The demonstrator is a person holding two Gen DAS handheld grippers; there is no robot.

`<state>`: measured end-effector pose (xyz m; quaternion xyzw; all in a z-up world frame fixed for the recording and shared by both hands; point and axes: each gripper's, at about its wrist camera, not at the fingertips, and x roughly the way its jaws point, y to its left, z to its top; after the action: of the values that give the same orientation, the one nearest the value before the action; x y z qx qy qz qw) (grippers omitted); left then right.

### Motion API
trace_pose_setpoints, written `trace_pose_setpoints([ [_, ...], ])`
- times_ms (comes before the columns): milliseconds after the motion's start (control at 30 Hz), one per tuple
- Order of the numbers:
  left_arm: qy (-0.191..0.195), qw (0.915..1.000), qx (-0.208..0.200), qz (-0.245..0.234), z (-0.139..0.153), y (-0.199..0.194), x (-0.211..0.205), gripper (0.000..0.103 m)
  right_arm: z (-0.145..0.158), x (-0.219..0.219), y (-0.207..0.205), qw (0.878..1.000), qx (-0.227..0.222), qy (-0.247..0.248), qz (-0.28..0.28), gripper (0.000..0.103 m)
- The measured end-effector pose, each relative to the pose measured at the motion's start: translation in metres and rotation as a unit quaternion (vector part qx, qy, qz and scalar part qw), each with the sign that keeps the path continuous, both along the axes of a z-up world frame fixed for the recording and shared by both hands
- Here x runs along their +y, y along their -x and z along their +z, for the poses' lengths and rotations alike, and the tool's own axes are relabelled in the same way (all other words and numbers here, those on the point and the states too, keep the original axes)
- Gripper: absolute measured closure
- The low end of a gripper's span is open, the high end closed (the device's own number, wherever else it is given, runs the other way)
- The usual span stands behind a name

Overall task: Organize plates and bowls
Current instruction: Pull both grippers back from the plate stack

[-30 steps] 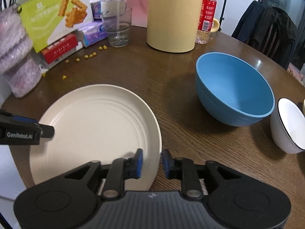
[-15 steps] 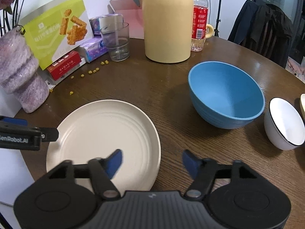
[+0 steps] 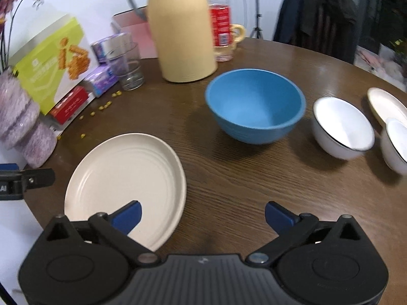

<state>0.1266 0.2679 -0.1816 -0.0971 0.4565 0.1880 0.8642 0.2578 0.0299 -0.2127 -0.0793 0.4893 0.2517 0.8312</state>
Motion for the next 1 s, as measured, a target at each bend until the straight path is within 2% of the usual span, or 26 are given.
trace_pose_setpoints([
  [333, -0.001, 0.9973, -0.031, -0.066, 0.03, -0.001, -0.039, 0.0, 0.029, -0.067, 0.013, 0.995, 0.008, -0.019, -0.101, 0.0],
  [533, 0.002, 0.9958, -0.033, -0.085, 0.045, -0.011, -0.07, 0.0, 0.046, -0.108, 0.011, 0.99, 0.006, -0.025, -0.14, 0.0],
  [700, -0.008, 0.9948, -0.028, -0.098, 0.06, -0.031, -0.096, 0.0, 0.056, -0.147, -0.002, 0.984, 0.013, -0.031, -0.174, 0.0],
  [833, 0.007, 0.9918, -0.043, -0.12, 0.076, -0.051, -0.117, 0.0, 0.059, -0.178, -0.017, 0.977, 0.03, -0.019, -0.212, 0.0],
  [1000, 0.005, 0.989, -0.042, -0.142, 0.093, -0.083, -0.149, 0.0, 0.072, -0.221, -0.035, 0.97, 0.028, -0.039, -0.24, 0.0],
])
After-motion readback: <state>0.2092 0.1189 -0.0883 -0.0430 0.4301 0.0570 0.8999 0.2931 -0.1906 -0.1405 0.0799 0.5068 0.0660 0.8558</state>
